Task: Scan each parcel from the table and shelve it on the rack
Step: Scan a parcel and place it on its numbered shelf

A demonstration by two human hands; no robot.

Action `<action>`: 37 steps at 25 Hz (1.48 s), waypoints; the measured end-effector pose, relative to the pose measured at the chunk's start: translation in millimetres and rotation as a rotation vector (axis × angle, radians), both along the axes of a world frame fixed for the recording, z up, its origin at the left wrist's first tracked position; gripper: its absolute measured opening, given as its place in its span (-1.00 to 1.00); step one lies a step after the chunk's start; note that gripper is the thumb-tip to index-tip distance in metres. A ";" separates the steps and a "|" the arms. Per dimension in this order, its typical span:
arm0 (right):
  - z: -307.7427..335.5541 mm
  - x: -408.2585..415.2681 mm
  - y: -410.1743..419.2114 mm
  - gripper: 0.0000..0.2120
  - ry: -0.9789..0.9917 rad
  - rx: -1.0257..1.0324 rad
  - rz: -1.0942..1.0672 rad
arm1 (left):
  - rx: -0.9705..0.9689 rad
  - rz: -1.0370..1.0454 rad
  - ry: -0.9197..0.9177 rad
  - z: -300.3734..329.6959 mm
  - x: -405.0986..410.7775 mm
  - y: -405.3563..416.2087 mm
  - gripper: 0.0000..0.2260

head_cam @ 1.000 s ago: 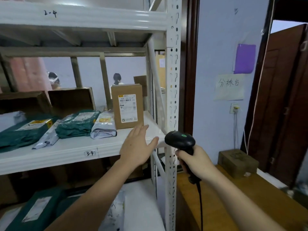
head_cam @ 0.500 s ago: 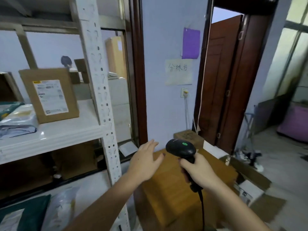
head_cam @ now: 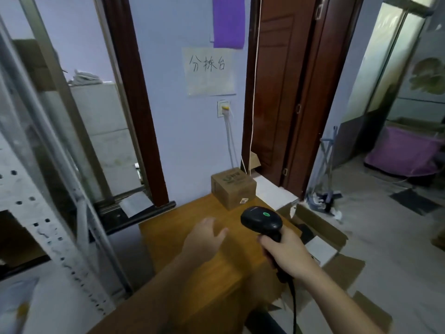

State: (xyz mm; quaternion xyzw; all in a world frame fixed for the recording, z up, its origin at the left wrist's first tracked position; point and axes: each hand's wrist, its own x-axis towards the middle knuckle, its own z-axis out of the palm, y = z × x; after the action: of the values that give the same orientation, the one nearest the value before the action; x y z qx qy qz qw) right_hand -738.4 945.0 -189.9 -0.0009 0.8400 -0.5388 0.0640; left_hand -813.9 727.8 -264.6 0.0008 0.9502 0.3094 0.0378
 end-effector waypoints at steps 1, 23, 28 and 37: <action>-6.7 -8.7 2.3 -0.86 -0.016 0.004 0.000 | 0.023 -0.001 -0.031 -7.0 -10.1 3.8 -0.43; -81.4 -340.8 -10.0 -0.86 -0.279 0.085 -0.101 | 0.092 0.030 -0.279 -120.3 -377.3 25.8 -0.42; -109.2 -375.2 -17.1 -0.84 -0.319 0.109 -0.112 | 0.411 0.283 -0.404 -168.2 -436.3 36.0 -0.10; -138.7 -416.0 9.7 -0.83 -0.407 0.112 -0.225 | 0.710 0.571 -0.639 -229.3 -508.0 58.6 0.22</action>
State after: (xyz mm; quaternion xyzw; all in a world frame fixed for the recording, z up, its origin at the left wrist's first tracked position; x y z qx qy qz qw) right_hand -1154.5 954.6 -328.7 0.2050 0.8330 -0.4844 0.1716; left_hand -1321.9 786.4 -494.0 -0.3378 0.6915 0.5934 0.2360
